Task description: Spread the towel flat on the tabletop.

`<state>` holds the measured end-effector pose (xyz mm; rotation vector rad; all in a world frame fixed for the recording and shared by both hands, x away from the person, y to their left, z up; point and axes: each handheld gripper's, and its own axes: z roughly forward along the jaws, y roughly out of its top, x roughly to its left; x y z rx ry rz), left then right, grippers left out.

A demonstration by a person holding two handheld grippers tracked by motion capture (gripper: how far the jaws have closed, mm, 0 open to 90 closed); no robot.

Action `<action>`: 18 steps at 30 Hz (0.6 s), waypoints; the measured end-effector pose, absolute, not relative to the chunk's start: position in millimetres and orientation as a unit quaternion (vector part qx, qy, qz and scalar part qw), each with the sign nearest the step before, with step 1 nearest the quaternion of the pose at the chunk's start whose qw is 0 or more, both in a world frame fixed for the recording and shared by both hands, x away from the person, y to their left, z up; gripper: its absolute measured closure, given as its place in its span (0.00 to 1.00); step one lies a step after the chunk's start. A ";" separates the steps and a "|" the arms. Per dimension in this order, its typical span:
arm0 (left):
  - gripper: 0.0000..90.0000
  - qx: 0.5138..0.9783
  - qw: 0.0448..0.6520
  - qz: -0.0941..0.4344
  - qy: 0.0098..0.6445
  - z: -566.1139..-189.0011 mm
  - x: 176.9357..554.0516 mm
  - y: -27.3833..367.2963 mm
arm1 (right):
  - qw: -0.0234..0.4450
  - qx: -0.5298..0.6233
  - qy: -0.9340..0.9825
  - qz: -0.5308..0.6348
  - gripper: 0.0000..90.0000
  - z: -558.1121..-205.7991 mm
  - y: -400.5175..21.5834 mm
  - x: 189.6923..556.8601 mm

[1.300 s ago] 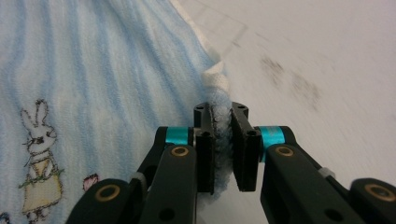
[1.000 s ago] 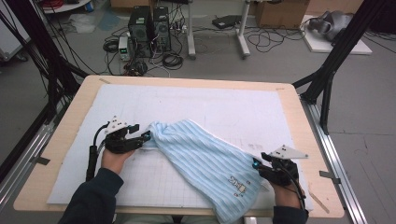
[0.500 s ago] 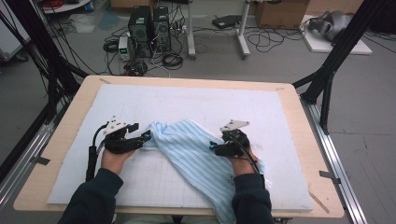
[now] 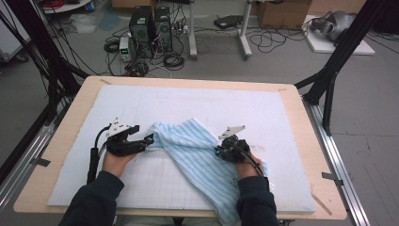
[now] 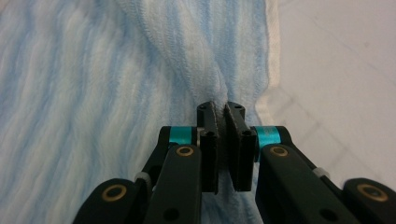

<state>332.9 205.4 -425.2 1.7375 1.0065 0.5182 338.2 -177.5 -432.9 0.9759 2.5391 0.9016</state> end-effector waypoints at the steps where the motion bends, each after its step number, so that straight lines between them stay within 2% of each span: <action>1: 0.31 0.722 0.509 0.215 0.417 -425.1 332.5 205.5 | 0.142 0.338 0.876 0.313 0.94 -433.4 -182.8 333.2; 8: 0.33 0.726 0.509 0.208 0.413 -427.6 333.1 201.3 | 0.155 0.351 0.868 0.315 0.94 -431.9 -225.8 295.1; 15: 0.34 0.732 0.505 0.203 0.409 -429.4 332.9 197.3 | 0.136 0.356 0.880 0.283 0.93 -421.8 -247.9 272.4; 17: 0.35 0.732 0.507 0.203 0.407 -429.8 333.1 195.9 | 0.140 0.352 0.882 0.280 0.88 -416.2 -247.7 271.8; 18: 0.35 0.733 0.507 0.202 0.407 -430.3 333.3 195.2 | 0.141 0.353 0.879 0.287 0.79 -412.2 -247.3 273.3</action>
